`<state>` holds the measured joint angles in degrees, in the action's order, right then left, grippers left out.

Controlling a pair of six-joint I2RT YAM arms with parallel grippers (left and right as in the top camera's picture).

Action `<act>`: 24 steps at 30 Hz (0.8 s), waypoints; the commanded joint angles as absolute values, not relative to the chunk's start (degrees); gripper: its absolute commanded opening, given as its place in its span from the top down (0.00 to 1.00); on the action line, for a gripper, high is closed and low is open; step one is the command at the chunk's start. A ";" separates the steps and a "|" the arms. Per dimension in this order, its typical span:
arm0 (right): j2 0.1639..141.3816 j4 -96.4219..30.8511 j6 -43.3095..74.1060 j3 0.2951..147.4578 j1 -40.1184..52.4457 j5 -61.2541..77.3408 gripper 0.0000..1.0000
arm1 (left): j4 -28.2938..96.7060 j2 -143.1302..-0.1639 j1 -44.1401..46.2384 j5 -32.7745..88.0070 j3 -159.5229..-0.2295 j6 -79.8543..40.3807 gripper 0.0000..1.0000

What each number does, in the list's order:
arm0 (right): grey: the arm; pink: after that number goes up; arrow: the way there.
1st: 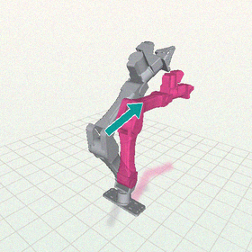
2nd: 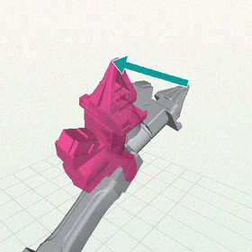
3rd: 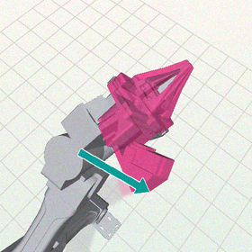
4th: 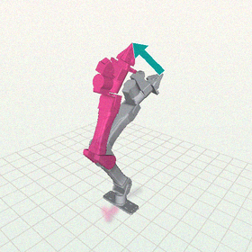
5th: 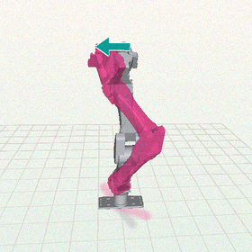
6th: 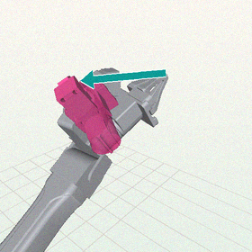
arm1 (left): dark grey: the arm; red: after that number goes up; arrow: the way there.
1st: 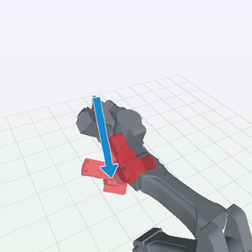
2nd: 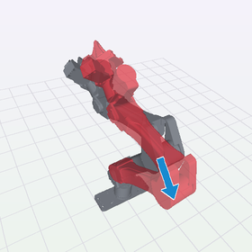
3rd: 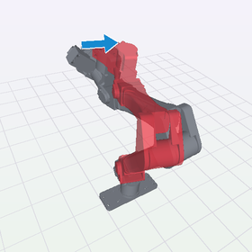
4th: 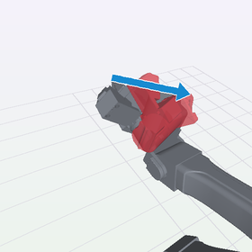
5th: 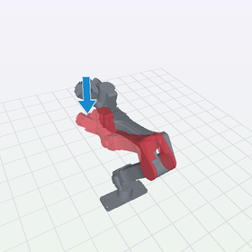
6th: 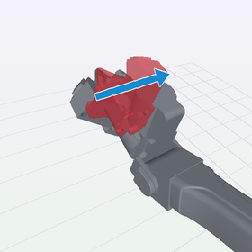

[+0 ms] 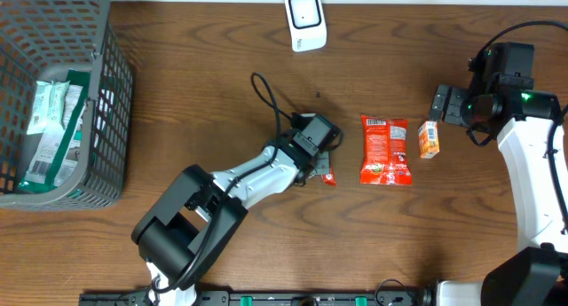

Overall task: Scan the item barcode
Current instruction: 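Lower the Nescafe stick beside the red packet's left edge, then adjust the Nescafe stick upright next to the red packet and release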

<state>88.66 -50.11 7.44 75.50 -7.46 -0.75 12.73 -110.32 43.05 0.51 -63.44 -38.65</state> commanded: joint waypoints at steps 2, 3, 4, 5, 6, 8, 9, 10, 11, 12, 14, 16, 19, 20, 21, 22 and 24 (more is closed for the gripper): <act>88.49 -50.17 8.29 76.18 -7.84 -0.56 0.01 | 11.20 -111.63 45.34 2.17 -62.74 -39.29 0.90; 88.49 -50.17 8.29 76.18 -7.84 -0.54 0.01 | 10.96 -111.63 45.74 2.17 -62.74 -39.29 0.89; 88.49 -50.17 8.29 76.18 -7.84 -0.54 0.01 | 10.76 -111.63 46.02 2.15 -62.74 -39.27 0.89; 88.49 -50.17 8.27 76.18 -7.84 -0.54 0.01 | 10.61 -111.63 46.33 2.17 -62.74 -39.13 0.88; 88.49 -50.17 8.29 76.18 -7.84 -0.54 0.01 | 10.50 -111.63 46.54 2.17 -62.74 -38.79 0.89; 88.49 -50.17 8.27 76.16 -7.84 -0.54 0.01 | 10.02 -111.63 47.16 2.17 -62.74 -37.34 0.89; 88.49 -50.17 8.29 76.18 -7.84 -0.54 0.01 | 9.80 -111.63 47.42 2.17 -62.74 -36.64 0.88; 88.49 -50.17 8.29 76.16 -7.84 -0.54 0.01 | 9.37 -111.63 47.81 2.15 -62.74 -35.00 0.88; 88.49 -50.17 8.27 76.18 -7.84 -0.54 0.01 | 9.21 -111.63 47.94 2.15 -62.74 -34.17 0.88; 88.49 -50.17 8.29 76.18 -7.84 -0.54 0.01 | 9.08 -111.63 47.99 2.15 -62.74 -33.50 0.87; 88.49 -50.17 8.27 76.18 -7.84 -0.54 0.01 | 9.08 -111.63 47.97 2.02 -62.74 -32.42 0.87; 88.49 -50.17 8.27 76.18 -7.84 -0.54 0.01 | 9.17 -111.63 47.92 1.23 -62.74 -30.57 0.87; 88.49 -50.17 8.27 76.18 -7.84 -0.54 0.01 | 10.24 -111.63 47.92 -2.20 -62.74 -30.68 0.92; 88.49 -50.17 8.27 76.18 -7.84 -0.56 0.01 | 10.61 -111.63 47.92 -2.72 -62.74 -30.68 0.92; 88.49 -50.17 8.27 76.18 -7.84 -0.54 0.01 | 10.96 -111.63 47.92 -2.90 -62.74 -30.68 0.93; 88.49 -50.17 8.29 76.18 -7.84 -0.54 0.01 | 11.18 -111.63 47.92 -2.90 -62.74 -30.68 0.93; 88.49 -50.17 8.29 76.18 -7.84 -0.54 0.01 | 11.79 -111.63 47.92 -2.87 -62.74 -30.70 0.93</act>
